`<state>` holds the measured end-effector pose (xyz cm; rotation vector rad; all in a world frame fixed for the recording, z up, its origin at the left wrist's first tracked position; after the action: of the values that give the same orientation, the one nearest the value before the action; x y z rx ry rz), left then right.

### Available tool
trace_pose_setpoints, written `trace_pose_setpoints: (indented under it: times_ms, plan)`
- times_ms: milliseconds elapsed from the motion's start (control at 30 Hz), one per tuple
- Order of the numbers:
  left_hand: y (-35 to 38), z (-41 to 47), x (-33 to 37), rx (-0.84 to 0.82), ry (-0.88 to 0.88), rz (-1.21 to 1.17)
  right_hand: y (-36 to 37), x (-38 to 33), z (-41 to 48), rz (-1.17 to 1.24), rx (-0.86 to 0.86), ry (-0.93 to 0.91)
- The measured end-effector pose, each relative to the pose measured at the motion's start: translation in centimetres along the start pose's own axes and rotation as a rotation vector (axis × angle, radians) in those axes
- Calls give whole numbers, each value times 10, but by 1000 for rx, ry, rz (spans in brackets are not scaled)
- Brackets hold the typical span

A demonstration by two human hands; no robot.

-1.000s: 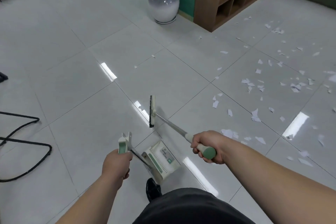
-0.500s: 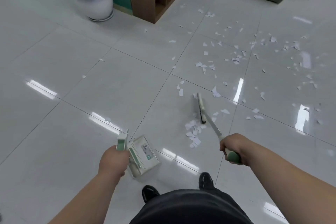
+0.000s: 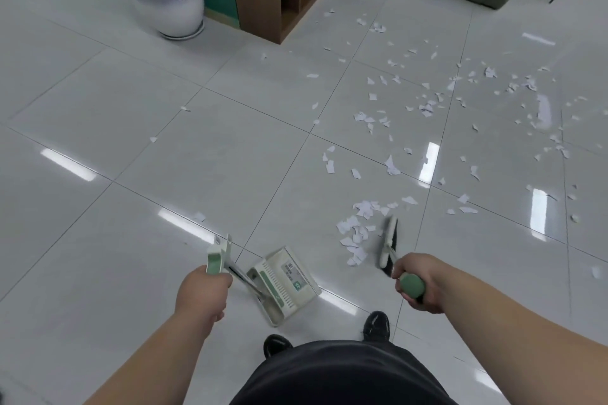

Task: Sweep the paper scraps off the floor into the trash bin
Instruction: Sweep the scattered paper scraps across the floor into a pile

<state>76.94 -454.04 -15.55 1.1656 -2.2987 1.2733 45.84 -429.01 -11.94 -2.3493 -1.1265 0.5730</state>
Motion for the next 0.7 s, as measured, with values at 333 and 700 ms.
trace_pose_setpoints:
  times_ms: [333, 700]
  plan:
    - [-28, -2, -32, 31, -58, -5, 49, -70, -34, 238, -211, 3]
    - [-23, -1, -22, 66, 11, 27, 6, -67, -17, 281, -133, -43]
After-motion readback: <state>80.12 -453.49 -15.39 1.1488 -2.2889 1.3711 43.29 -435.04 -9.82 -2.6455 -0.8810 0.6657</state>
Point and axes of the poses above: each hand's wrist, its own z-axis towards the middle knuckle, its own y-axis out of the palm, x = y × z, the point moved 4 cm from there along z, towards the middle knuckle, and after that the axes turned 14 degrees about x, right-handed, at the moved point
